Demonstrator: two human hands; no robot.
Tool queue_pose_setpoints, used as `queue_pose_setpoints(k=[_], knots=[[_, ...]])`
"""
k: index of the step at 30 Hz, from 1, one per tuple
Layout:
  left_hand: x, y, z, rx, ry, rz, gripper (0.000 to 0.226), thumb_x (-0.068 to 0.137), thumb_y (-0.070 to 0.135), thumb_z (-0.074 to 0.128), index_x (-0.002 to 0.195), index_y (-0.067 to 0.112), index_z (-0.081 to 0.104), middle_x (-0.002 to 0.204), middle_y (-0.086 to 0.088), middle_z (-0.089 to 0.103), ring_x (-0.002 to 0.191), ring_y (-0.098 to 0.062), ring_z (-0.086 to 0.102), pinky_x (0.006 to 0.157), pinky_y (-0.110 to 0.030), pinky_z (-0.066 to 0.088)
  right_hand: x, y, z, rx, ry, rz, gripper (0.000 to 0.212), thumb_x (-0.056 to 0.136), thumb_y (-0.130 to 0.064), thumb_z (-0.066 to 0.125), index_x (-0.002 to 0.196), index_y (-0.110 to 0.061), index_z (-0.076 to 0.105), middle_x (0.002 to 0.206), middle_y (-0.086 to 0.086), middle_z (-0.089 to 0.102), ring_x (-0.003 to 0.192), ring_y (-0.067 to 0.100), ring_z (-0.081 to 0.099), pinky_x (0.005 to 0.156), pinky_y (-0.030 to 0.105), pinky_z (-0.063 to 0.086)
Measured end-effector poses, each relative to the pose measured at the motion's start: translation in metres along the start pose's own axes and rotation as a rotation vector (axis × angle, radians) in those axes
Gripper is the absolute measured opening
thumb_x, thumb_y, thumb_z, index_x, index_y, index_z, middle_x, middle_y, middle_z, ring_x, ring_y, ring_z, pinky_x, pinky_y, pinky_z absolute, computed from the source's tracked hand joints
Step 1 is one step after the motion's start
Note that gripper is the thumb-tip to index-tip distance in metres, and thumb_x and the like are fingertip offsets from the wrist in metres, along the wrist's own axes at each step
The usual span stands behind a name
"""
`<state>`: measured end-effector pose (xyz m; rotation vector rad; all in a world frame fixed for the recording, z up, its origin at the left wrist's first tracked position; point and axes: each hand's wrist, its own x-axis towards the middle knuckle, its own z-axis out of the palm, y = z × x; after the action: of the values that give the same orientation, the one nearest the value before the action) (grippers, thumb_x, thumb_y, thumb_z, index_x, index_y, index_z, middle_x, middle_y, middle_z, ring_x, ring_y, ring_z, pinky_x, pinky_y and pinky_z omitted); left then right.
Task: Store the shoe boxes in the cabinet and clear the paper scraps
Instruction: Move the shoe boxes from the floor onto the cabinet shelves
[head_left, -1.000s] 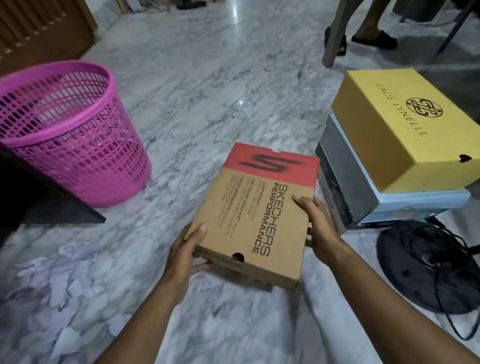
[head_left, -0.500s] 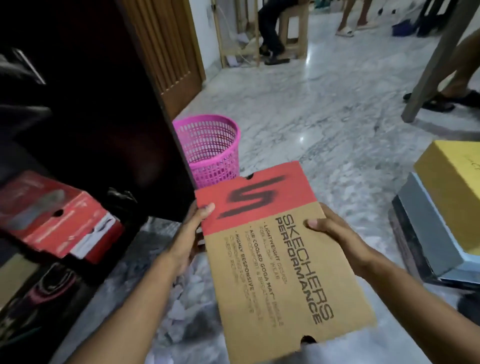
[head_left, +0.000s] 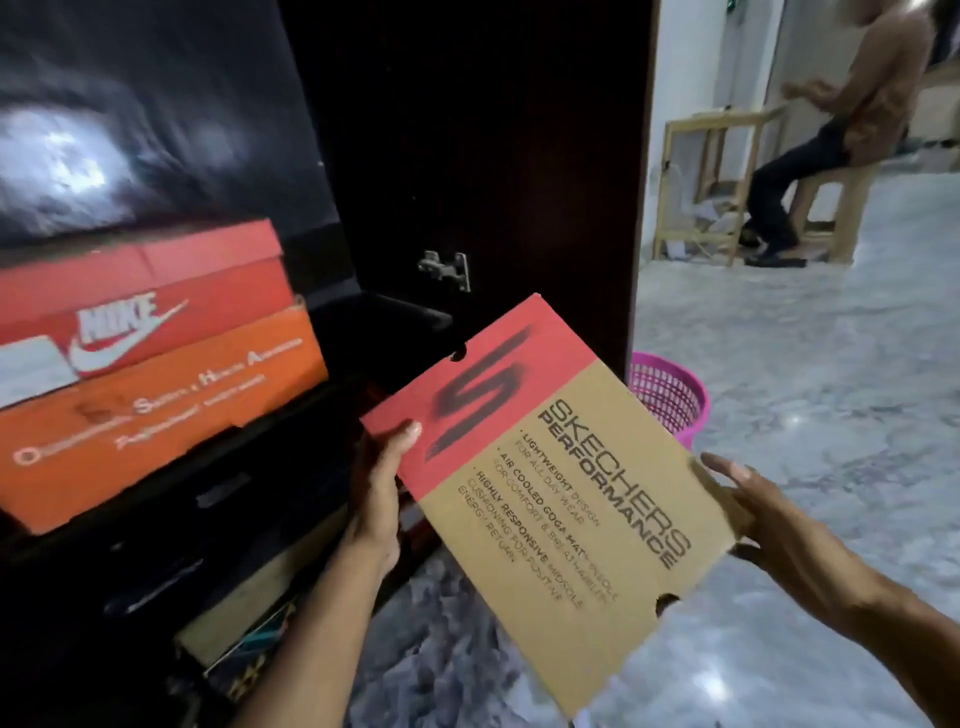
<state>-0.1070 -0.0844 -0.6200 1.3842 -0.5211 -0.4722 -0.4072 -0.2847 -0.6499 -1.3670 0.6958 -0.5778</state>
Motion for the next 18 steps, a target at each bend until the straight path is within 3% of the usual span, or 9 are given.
queue_pose_setpoints(k=[2, 3, 5, 7, 10, 12, 14, 16, 18], knots=[[0.001, 0.028, -0.012, -0.111, 0.120, 0.055, 0.042, 0.085, 0.050, 0.068, 0.123, 0.031, 0.069, 0.124, 0.001, 0.074, 0.116, -0.024, 0.066, 0.096, -0.043, 0.053, 0.000, -0.007, 0.019, 0.012, 0.004, -0.037, 0.087, 0.060, -0.088, 0.071, 0.135, -0.043, 0.061, 0.134, -0.006, 0.071, 0.127, 0.023, 0.065, 0.114, 0.053, 0.042], [0.002, 0.041, -0.018, -0.160, 0.186, 0.073, 0.035, 0.088, 0.047, 0.068, 0.120, 0.034, 0.069, 0.128, 0.002, 0.071, 0.120, -0.022, 0.064, 0.099, -0.043, 0.052, 0.003, -0.008, 0.029, 0.045, 0.013, -0.051, 0.097, 0.052, -0.087, 0.078, 0.136, -0.043, 0.060, 0.135, -0.002, 0.071, 0.123, 0.024, 0.068, 0.112, 0.054, 0.044], [0.008, 0.066, -0.028, -0.255, 0.323, 0.134, 0.048, 0.078, 0.055, 0.075, 0.122, 0.036, 0.069, 0.135, 0.003, 0.068, 0.126, -0.019, 0.062, 0.109, -0.050, 0.047, 0.006, -0.017, 0.060, 0.102, -0.023, -0.089, 0.085, 0.062, -0.070, 0.085, 0.138, -0.043, 0.057, 0.138, 0.004, 0.069, 0.119, 0.024, 0.071, 0.107, 0.053, 0.048], [0.013, 0.090, -0.036, -0.334, 0.416, 0.167, 0.062, 0.075, 0.060, 0.076, 0.131, 0.037, 0.062, 0.132, 0.004, 0.068, 0.119, -0.016, 0.065, 0.105, -0.049, 0.050, 0.009, -0.032, 0.097, 0.117, -0.095, -0.139, 0.076, 0.072, -0.055, 0.085, 0.140, -0.046, 0.054, 0.142, 0.001, 0.067, 0.123, 0.021, 0.069, 0.105, 0.051, 0.048], [0.017, 0.128, -0.043, -0.437, 0.484, 0.190, 0.042, 0.089, 0.053, 0.066, 0.126, 0.036, 0.061, 0.123, 0.006, 0.071, 0.106, -0.011, 0.069, 0.088, -0.036, 0.055, 0.013, -0.065, 0.155, 0.070, -0.199, -0.251, 0.088, 0.065, -0.067, 0.083, 0.144, -0.046, 0.051, 0.142, -0.011, 0.065, 0.133, 0.012, 0.061, 0.108, 0.048, 0.047], [0.016, 0.154, -0.047, -0.486, 0.567, 0.270, 0.046, 0.077, 0.058, 0.074, 0.115, 0.036, 0.065, 0.114, 0.010, 0.076, 0.106, -0.013, 0.072, 0.085, -0.038, 0.058, 0.018, -0.093, 0.189, 0.101, -0.211, -0.333, 0.087, 0.066, -0.077, 0.078, 0.142, -0.042, 0.054, 0.142, -0.013, 0.065, 0.134, 0.011, 0.060, 0.108, 0.048, 0.048], [0.015, 0.180, -0.054, -0.511, 0.685, 0.335, 0.048, 0.068, 0.060, 0.079, 0.109, 0.041, 0.065, 0.109, 0.018, 0.075, 0.105, -0.008, 0.072, 0.089, -0.041, 0.058, 0.027, -0.123, 0.218, 0.139, -0.175, -0.380, 0.070, 0.081, -0.071, 0.065, 0.144, -0.042, 0.052, 0.143, -0.014, 0.063, 0.133, 0.011, 0.060, 0.108, 0.048, 0.049], [0.017, 0.206, -0.064, -0.515, 0.801, 0.359, 0.059, 0.069, 0.060, 0.080, 0.123, 0.045, 0.061, 0.123, 0.016, 0.065, 0.113, -0.007, 0.064, 0.097, -0.035, 0.052, 0.040, -0.152, 0.245, 0.161, -0.157, -0.392, 0.065, 0.089, -0.063, 0.058, 0.148, -0.038, 0.050, 0.145, -0.011, 0.062, 0.132, 0.014, 0.060, 0.111, 0.048, 0.048], [0.015, 0.228, -0.078, -0.387, 0.920, 0.363, 0.083, 0.076, 0.062, 0.075, 0.148, 0.031, 0.048, 0.143, 0.003, 0.049, 0.131, -0.014, 0.047, 0.102, -0.027, 0.040, 0.053, -0.181, 0.271, 0.163, -0.139, -0.395, 0.057, 0.095, -0.059, 0.056, 0.145, -0.032, 0.055, 0.140, -0.005, 0.064, 0.130, 0.018, 0.061, 0.111, 0.048, 0.049]])
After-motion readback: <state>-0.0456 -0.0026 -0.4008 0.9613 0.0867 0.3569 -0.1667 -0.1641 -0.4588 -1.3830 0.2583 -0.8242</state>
